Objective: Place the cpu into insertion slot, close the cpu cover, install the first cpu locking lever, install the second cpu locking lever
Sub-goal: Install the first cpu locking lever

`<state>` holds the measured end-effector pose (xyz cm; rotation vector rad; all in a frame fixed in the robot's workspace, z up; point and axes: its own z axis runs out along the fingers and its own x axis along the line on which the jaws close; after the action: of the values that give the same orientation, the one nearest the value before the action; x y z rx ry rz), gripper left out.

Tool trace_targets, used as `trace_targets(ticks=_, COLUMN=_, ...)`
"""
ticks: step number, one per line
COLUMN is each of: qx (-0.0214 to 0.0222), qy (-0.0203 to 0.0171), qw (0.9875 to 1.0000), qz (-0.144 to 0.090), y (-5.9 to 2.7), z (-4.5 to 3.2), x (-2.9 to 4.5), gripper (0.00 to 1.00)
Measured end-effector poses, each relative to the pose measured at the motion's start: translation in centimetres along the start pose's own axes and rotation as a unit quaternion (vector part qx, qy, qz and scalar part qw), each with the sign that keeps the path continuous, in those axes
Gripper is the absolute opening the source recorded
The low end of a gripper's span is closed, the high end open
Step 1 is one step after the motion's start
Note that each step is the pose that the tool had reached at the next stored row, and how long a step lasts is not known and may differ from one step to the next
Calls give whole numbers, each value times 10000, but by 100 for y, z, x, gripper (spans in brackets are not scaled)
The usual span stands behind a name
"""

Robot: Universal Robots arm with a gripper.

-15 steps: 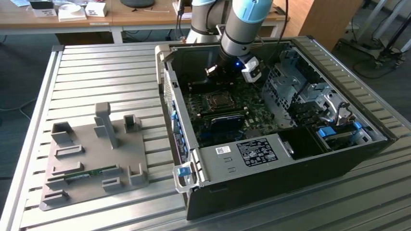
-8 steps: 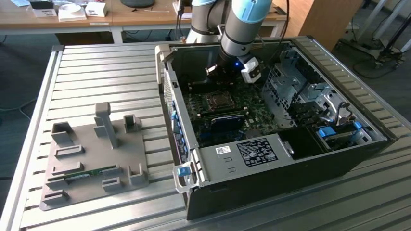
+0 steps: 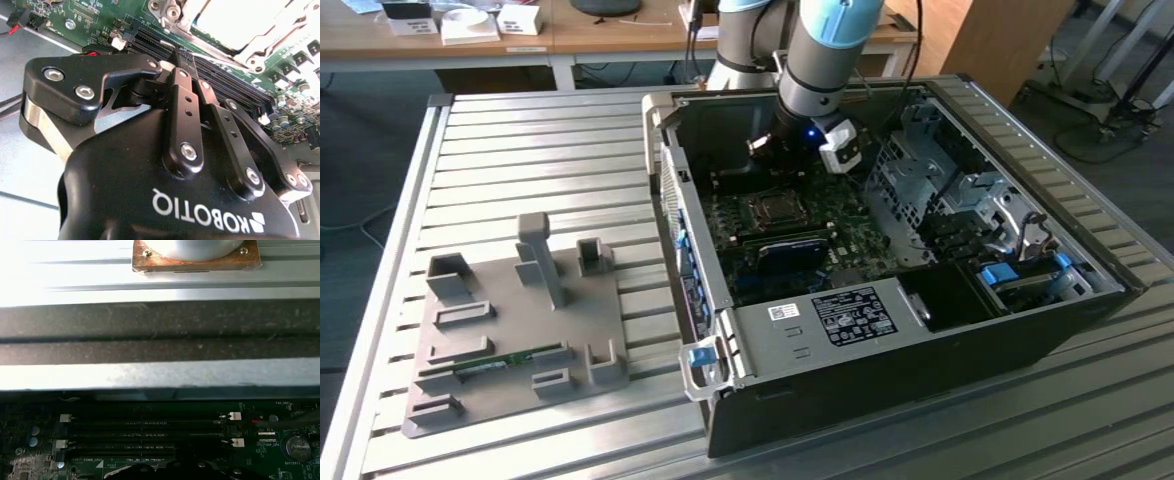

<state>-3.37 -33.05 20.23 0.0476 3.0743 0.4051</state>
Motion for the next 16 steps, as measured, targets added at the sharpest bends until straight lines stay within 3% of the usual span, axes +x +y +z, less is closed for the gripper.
trace_targets(ticks=8, qx=11, qy=-83, qw=9995, qz=307, y=-1, z=1, x=5, gripper=11)
trace_targets(ticks=16, qx=10, qy=-122, qw=9994, qz=338, y=-4, z=-2, x=83, gripper=11)
